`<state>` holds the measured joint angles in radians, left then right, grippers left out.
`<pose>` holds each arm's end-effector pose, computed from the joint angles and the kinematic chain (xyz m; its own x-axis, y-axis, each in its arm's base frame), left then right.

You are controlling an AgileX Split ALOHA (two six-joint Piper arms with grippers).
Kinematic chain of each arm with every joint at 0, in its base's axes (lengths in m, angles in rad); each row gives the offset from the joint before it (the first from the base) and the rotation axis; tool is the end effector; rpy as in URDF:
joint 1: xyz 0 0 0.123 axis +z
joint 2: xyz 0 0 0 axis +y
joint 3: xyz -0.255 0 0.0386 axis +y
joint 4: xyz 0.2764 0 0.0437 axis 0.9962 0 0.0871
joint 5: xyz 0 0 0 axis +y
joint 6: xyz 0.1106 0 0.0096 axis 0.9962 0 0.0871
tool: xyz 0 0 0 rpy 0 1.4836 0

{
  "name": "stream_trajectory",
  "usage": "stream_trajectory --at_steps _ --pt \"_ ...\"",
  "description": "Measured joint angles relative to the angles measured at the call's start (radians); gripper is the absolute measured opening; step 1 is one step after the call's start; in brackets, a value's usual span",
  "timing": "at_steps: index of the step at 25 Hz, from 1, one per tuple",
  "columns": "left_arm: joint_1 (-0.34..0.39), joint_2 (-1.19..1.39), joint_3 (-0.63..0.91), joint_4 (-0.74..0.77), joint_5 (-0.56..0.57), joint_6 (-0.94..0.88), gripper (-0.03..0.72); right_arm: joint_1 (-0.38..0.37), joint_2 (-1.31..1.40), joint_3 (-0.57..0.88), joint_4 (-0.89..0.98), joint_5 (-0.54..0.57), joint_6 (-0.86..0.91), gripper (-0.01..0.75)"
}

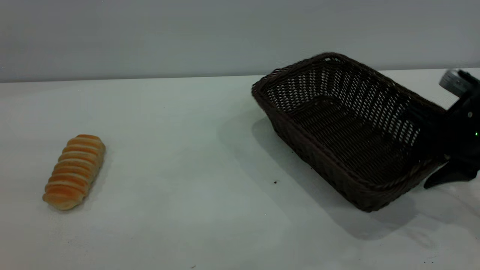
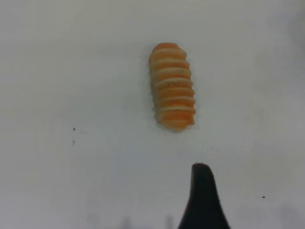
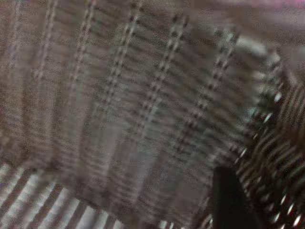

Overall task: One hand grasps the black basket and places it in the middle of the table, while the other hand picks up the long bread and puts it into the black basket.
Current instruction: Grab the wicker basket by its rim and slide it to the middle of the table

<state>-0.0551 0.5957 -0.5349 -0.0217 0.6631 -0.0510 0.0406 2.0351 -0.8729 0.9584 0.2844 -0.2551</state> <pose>0.1780 -0.0113 0.2588 -0.5967 -0.0352 -0.8017 0.0252 0.9977 -0.0626 0.3322 0.0391 -0.0048 -0.8047 0.5827 -0.1134 0.5092 0.7757 0.3727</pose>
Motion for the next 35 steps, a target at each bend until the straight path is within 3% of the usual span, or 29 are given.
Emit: stream_trajectory --at_steps 3,5,10,21,35 --pt "0.0 0.0 0.0 0.0 0.0 0.0 0.568 0.0 -0.052 -0.02 -0.008 0.086 -0.097 0.351" --pt "0.0 0.0 0.0 0.0 0.0 0.0 0.568 0.0 -0.065 -0.061 -0.008 0.178 -0.14 0.277" --pt "0.0 0.0 0.0 0.0 0.0 0.0 0.568 0.031 -0.065 -0.155 -0.037 0.413 -0.227 0.267" --pt "0.0 0.0 0.0 0.0 0.0 0.0 0.568 0.183 0.031 -0.311 -0.164 0.494 -0.23 0.266" --pt "0.0 0.0 0.0 0.0 0.003 0.001 0.568 0.19 0.288 -0.603 -0.295 0.692 -0.195 0.264"
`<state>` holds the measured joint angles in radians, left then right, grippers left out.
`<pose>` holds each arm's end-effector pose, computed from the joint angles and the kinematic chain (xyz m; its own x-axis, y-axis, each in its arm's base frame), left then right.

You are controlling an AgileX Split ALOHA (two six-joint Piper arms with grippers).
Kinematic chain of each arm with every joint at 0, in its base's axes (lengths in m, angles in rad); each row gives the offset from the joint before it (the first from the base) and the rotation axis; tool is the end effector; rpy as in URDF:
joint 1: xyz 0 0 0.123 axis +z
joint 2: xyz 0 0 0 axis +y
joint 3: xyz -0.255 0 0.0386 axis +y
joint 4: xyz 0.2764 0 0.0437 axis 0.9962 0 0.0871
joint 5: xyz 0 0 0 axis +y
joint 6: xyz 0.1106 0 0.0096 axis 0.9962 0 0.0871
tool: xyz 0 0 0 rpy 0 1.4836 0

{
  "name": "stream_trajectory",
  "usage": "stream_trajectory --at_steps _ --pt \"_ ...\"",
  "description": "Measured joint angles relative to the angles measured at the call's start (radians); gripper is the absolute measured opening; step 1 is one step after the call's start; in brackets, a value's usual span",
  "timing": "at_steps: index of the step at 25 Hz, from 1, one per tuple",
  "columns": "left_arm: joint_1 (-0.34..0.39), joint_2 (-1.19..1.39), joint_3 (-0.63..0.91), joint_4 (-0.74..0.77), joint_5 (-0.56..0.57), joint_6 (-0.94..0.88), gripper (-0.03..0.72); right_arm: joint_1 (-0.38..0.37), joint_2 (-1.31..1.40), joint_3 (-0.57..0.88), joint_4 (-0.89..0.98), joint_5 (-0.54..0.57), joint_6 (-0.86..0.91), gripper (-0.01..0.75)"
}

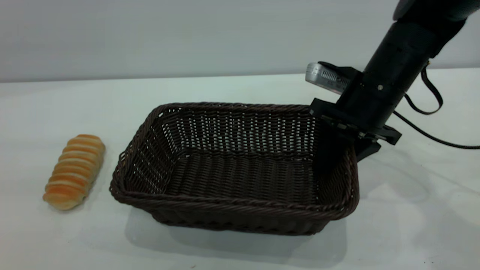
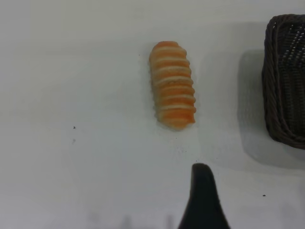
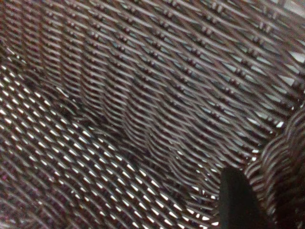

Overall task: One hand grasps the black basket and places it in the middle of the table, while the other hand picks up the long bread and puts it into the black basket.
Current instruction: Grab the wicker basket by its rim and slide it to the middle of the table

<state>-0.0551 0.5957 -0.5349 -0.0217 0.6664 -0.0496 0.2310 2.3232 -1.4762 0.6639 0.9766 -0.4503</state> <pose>0.1778 -0.0113 0.2585 -0.5993 -0.0337 -0.7998 0.0260 0.9978 -0.0614 0.3894 0.1498 0.0093 -0.9651 -0.2601 0.0316 -0.2079 0.8338 0.5115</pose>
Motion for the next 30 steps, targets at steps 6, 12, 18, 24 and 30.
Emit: stream_trajectory --at_steps 6,12,18,24,30 --pt "0.0 0.0 0.0 0.0 0.0 0.0 0.568 0.0 0.002 -0.045 -0.044 0.031 0.003 0.269" --pt "0.0 0.0 0.0 0.0 0.0 0.0 0.568 0.0 0.002 -0.053 -0.073 0.04 0.014 0.354" --pt "0.0 0.0 0.0 0.0 0.0 0.0 0.568 -0.001 0.002 -0.053 -0.095 0.033 0.039 0.478" --pt "0.0 0.0 0.0 0.0 0.0 0.0 0.568 -0.001 0.002 -0.102 -0.134 0.054 0.056 0.534" --pt "0.0 0.0 0.0 0.001 0.001 0.0 0.568 -0.001 0.002 -0.226 -0.242 0.15 0.115 0.537"
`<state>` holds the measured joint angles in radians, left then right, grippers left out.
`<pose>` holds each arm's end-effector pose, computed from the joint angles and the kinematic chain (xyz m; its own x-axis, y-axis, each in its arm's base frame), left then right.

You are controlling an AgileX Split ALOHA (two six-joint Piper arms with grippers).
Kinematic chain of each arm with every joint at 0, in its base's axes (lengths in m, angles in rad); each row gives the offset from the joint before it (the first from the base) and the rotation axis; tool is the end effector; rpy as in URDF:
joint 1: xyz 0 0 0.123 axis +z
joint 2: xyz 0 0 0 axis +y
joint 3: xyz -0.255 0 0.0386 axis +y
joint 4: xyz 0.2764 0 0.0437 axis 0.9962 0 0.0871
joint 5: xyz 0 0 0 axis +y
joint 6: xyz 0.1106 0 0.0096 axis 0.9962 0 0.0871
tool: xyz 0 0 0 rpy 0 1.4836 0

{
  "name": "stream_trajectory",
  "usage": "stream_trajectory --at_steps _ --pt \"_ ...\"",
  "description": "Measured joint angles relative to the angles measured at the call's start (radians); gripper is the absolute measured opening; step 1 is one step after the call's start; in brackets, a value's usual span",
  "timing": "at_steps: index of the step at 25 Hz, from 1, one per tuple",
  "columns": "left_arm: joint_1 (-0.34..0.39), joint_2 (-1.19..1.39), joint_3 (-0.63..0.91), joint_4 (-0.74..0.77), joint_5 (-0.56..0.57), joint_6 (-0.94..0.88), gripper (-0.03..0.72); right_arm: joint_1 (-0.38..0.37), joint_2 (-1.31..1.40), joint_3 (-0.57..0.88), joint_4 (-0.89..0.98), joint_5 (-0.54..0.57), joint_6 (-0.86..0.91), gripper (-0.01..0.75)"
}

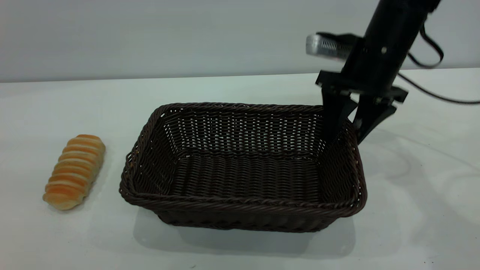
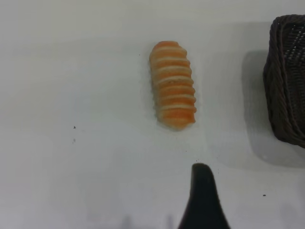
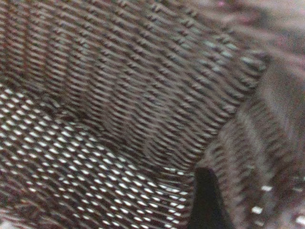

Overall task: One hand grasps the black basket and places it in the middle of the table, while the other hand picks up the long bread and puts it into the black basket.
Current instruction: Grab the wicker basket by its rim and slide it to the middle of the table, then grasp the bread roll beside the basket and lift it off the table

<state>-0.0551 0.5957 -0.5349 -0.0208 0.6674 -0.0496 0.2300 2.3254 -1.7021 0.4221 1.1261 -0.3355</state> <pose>0.1777 -0.0112 0.2584 -0.6000 -0.0329 -0.7993 0.0259 0.9978 -0.0605 0.4259 0.1419 0.0535 -0.9344 -0.3563 0.0009 -0.3303 0.8669 0.3733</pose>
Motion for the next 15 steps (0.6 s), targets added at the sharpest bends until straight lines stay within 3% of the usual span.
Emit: stream_trajectory --at_steps 8,15 --pt "0.0 0.0 0.0 0.002 0.002 0.0 0.568 0.0 -0.004 -0.194 -0.267 0.073 0.128 0.537" --pt "0.0 0.0 0.0 0.042 0.0 0.0 0.568 0.0 -0.111 -0.21 -0.408 0.085 0.168 0.537"
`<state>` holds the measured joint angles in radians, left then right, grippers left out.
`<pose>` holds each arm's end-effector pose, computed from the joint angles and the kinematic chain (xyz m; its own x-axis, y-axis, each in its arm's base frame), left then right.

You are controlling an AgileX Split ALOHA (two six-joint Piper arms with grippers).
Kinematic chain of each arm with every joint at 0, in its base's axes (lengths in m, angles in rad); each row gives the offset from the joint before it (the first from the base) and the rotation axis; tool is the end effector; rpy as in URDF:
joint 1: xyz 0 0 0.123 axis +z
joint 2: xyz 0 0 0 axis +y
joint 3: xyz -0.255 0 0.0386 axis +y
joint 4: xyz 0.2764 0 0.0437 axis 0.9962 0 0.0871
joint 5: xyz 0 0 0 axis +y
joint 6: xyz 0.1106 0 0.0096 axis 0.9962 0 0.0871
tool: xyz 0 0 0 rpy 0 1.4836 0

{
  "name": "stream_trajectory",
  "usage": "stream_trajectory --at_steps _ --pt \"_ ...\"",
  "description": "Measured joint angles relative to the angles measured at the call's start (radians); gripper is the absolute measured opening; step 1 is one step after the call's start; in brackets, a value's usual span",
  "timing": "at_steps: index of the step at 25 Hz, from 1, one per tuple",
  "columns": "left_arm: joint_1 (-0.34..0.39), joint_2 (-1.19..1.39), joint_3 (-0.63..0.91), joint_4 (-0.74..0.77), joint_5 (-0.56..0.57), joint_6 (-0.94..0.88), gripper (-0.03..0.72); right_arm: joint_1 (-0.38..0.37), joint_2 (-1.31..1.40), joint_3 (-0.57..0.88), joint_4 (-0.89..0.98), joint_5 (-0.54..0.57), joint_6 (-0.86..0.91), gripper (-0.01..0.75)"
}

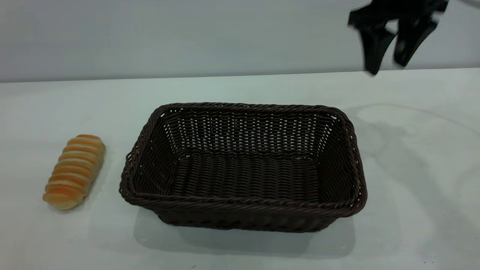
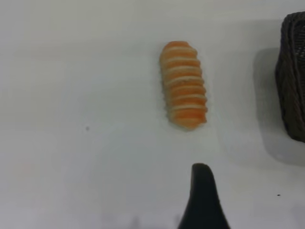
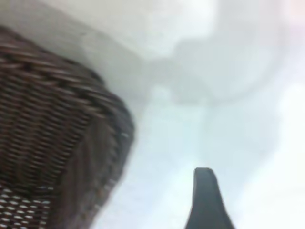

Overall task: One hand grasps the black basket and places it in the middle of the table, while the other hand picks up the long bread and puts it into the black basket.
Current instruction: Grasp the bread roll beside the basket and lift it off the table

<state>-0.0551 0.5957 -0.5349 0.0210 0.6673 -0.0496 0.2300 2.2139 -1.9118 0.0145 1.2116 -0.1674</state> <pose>0.1779 -0.0084 0.2584 -0.5981 -0.0002 -0.8014 0.0249 0.9995 -0.0188 0.4637 0.1101 0.1535 -0.9137 -0.3799 -0.1441 -0.3825 0.9239 -0.0100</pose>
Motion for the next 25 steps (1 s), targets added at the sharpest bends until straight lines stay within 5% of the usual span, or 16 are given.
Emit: stream_trajectory --at_steps 9,25 --pt "0.0 0.039 0.0 -0.029 -0.001 -0.022 0.568 0.0 -0.296 0.055 -0.057 0.009 0.073 0.537" --pt "0.0 0.513 -0.157 -0.07 0.001 0.001 0.568 0.0 -0.951 0.701 -0.038 0.027 0.132 0.538"
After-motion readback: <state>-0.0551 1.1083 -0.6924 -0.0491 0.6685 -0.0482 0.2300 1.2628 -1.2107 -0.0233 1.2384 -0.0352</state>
